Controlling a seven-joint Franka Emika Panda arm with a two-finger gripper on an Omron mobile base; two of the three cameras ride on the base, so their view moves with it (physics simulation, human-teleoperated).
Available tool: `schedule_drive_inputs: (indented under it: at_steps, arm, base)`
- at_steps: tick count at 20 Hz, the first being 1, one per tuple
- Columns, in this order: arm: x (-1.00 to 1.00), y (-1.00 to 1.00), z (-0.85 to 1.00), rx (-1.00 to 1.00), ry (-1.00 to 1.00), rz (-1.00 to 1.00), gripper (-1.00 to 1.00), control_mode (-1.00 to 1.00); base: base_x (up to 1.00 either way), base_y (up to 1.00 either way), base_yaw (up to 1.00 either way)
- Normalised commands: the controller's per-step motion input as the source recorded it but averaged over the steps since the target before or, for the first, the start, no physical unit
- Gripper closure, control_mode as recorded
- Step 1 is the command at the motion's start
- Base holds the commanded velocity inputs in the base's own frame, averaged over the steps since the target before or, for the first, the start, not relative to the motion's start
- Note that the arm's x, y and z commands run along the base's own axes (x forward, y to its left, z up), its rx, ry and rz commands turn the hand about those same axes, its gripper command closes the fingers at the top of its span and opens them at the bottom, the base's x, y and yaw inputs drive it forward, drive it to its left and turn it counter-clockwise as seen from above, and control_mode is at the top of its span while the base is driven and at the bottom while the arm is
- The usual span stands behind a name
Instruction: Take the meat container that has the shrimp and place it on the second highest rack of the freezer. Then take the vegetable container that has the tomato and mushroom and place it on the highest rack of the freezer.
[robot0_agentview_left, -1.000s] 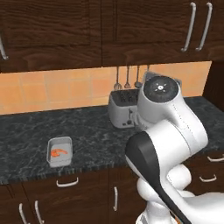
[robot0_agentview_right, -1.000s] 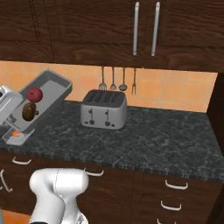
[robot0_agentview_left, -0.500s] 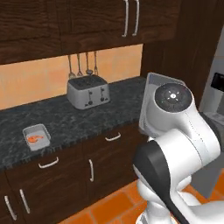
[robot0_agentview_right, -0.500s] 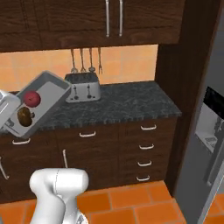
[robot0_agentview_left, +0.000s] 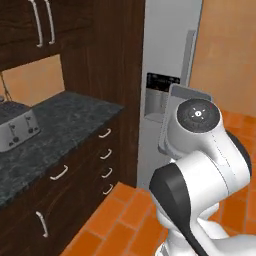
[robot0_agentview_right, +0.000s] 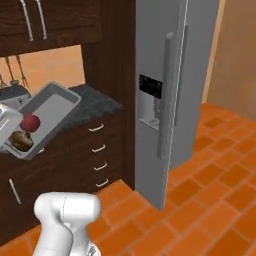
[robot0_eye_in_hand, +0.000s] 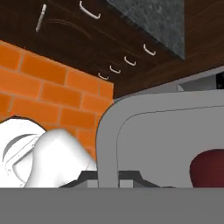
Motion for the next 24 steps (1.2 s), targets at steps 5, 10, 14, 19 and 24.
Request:
schedule_drive_inputs:
  at_steps: [5,10,14,19,24]
  arm:
    - [0.00,0.00,0.00,0.00,0.00,0.00,1.00,1.00]
    - [0.00,0.00,0.00,0.00,0.00,0.00,1.00,1.00]
    - [0.00,0.00,0.00,0.00,0.00,0.00,1.00,1.00]
    - [0.00,0.00,0.00,0.00,0.00,0.00,1.00,1.00]
    - [0.00,0.00,0.00,0.00,0.00,0.00,1.00,1.00]
  base:
    - [0.76,-0.69,-0.50]
    - [0.89,-0.91,-0.40]
    - [0.97,-0.94,-0.32]
    - [1.00,-0.82,-0.24]
    - [1.00,-0.66,-0.17]
